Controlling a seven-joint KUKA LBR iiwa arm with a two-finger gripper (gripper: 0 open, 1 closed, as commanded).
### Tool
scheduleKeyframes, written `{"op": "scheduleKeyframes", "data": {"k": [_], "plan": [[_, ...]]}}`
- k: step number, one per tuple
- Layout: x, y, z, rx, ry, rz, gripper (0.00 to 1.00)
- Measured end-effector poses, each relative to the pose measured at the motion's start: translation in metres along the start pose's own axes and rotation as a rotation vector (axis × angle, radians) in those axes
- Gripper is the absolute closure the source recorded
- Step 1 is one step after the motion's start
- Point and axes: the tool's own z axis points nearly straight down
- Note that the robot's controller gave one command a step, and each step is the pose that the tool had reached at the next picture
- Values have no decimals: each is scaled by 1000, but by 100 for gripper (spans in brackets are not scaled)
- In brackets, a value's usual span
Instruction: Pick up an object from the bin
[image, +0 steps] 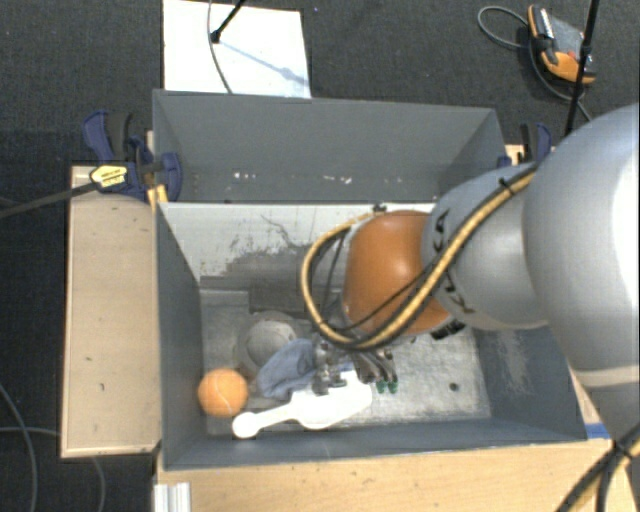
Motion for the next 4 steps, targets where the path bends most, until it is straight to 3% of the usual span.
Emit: {"op": "scheduleKeyframes", "data": {"k": [1, 2, 3, 4], "plan": [[-15, 2, -40, -1, -3, 31, 100], [0, 3, -101, -1, -3, -70, 100], [0, 3, -101, -1, -3, -70, 100], [-8, 8, -72, 0, -12, -206, 100]]}}
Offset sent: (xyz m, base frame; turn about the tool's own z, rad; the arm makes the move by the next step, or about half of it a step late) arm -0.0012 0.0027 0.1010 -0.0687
